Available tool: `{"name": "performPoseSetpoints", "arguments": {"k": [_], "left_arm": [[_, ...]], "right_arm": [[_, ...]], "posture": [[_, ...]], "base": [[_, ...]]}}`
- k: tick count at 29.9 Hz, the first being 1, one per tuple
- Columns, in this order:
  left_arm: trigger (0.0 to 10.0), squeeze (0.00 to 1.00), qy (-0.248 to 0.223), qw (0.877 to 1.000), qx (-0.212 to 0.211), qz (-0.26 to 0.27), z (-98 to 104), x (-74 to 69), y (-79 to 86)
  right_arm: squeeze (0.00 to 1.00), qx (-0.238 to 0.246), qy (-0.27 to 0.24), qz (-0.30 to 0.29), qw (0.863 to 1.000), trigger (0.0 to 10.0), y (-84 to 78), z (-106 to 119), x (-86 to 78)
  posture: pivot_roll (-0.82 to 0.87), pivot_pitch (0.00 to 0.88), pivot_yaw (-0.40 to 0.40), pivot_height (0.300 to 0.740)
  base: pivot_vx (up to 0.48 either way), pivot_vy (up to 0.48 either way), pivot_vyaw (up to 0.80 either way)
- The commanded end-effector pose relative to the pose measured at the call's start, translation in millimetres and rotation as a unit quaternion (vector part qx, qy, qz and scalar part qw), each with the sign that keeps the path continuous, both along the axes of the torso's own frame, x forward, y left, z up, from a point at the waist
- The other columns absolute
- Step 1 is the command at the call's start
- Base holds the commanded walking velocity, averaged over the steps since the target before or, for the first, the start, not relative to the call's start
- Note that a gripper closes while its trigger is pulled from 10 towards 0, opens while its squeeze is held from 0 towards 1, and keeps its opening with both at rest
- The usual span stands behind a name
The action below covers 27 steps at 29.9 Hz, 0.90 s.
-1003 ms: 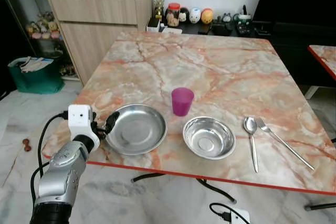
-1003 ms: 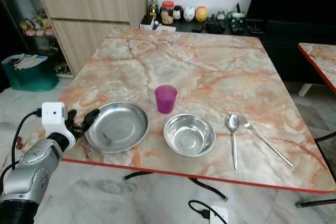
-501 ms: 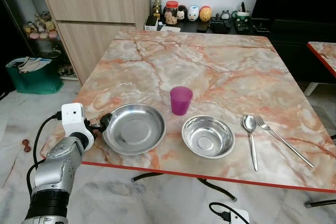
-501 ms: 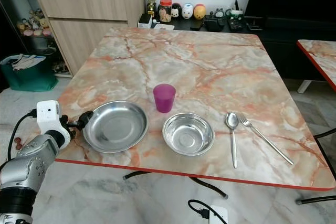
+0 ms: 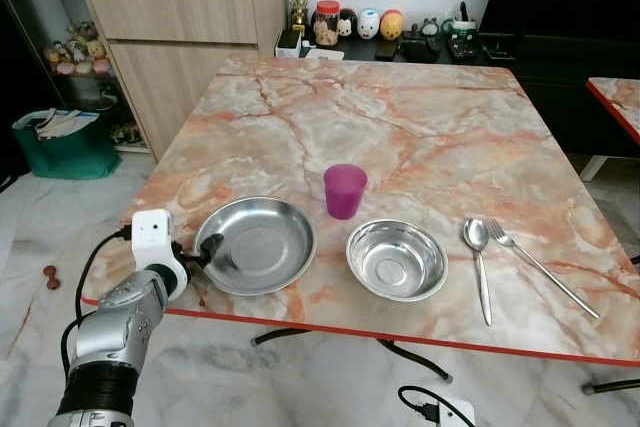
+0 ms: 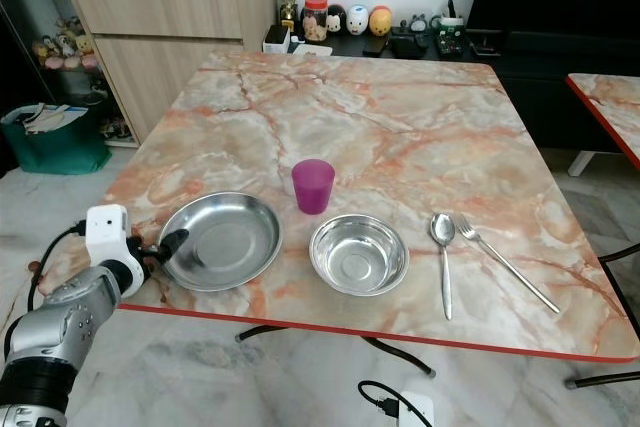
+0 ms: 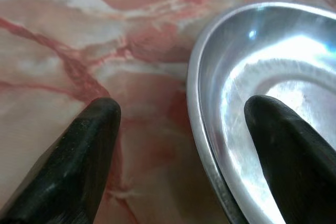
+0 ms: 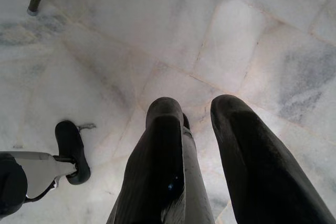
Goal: Setting the table
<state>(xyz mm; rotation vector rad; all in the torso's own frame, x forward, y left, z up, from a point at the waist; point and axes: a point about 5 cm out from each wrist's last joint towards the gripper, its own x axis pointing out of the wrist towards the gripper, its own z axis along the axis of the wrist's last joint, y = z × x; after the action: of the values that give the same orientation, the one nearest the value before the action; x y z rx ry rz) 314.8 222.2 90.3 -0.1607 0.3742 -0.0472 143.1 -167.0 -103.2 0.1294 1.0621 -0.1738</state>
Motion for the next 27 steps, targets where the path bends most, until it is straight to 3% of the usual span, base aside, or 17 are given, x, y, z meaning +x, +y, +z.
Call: {"name": "performPoseSetpoints", "arguments": {"k": [1,11,12,13,14,17,18,19,20,21,27], "left_arm": [[10.0,0.00,0.003,1.000,0.015,-0.002,-3.1,-0.9,-0.2],[10.0,0.00,-0.006,1.000,0.019,0.011,-3.6,3.4,-5.1],[8.2,0.00,-0.005,1.000,0.018,0.010,-3.8,3.4,-5.9],[8.2,0.00,-0.006,1.000,0.018,0.010,-4.0,3.5,-6.4],[7.4,0.00,-0.006,1.000,0.017,0.010,-4.2,3.7,-7.5],[7.3,0.00,-0.007,1.000,0.016,0.010,-4.5,3.9,-9.0],[3.8,0.00,-0.007,1.000,0.016,0.011,-4.7,4.0,-8.9],[3.8,0.00,-0.007,1.000,0.016,0.011,-4.7,4.0,-8.9],[1.6,0.00,-0.007,1.000,0.017,0.012,-5.1,4.0,-8.8],[0.0,0.00,-0.006,1.000,0.017,0.013,-5.2,4.0,-8.8],[0.0,0.00,-0.007,1.000,0.017,0.018,-5.2,4.9,-7.7]], "right_arm": [[0.00,-0.002,0.000,0.000,1.000,10.0,-0.6,-0.2,-0.8],[0.00,-0.001,0.000,-0.001,1.000,10.0,-0.5,0.0,-0.2],[0.00,-0.001,0.000,-0.002,1.000,10.0,-0.5,0.0,-0.2],[0.00,-0.001,0.000,-0.002,1.000,10.0,-0.5,0.0,-0.2],[0.00,0.000,0.000,-0.002,1.000,10.0,-0.3,0.0,-0.1],[0.00,0.000,0.000,-0.004,1.000,10.0,-0.4,0.0,-0.1],[0.00,0.000,0.001,-0.004,1.000,10.0,-0.3,0.0,-0.1],[0.00,0.000,0.001,-0.004,1.000,10.0,-0.3,0.0,-0.1],[0.00,0.000,0.001,-0.004,1.000,10.0,-0.2,-0.1,-0.2],[0.00,0.000,0.001,-0.004,1.000,10.0,-0.2,-0.1,-0.2],[0.00,0.000,0.001,-0.005,1.000,10.0,0.0,-0.2,-0.4]], "posture": [[0.04,0.000,0.000,0.740],[0.04,0.000,0.000,0.740],[0.04,0.000,-0.001,0.740],[0.04,0.000,-0.001,0.740],[0.04,0.000,0.003,0.740],[0.04,0.000,0.001,0.740],[0.04,0.000,0.002,0.740],[0.04,0.000,0.002,0.740],[0.04,0.000,0.002,0.740],[0.04,0.000,0.002,0.740],[0.04,0.000,0.004,0.740]], "base": [[0.000,0.000,0.00],[0.000,0.000,0.00],[0.000,0.000,0.00],[0.000,0.000,0.00],[0.000,0.000,0.00],[0.000,0.000,0.00],[0.000,0.000,0.00],[0.000,0.000,0.00],[0.000,0.000,0.00],[0.000,0.000,0.00],[0.000,0.000,0.00]]}}
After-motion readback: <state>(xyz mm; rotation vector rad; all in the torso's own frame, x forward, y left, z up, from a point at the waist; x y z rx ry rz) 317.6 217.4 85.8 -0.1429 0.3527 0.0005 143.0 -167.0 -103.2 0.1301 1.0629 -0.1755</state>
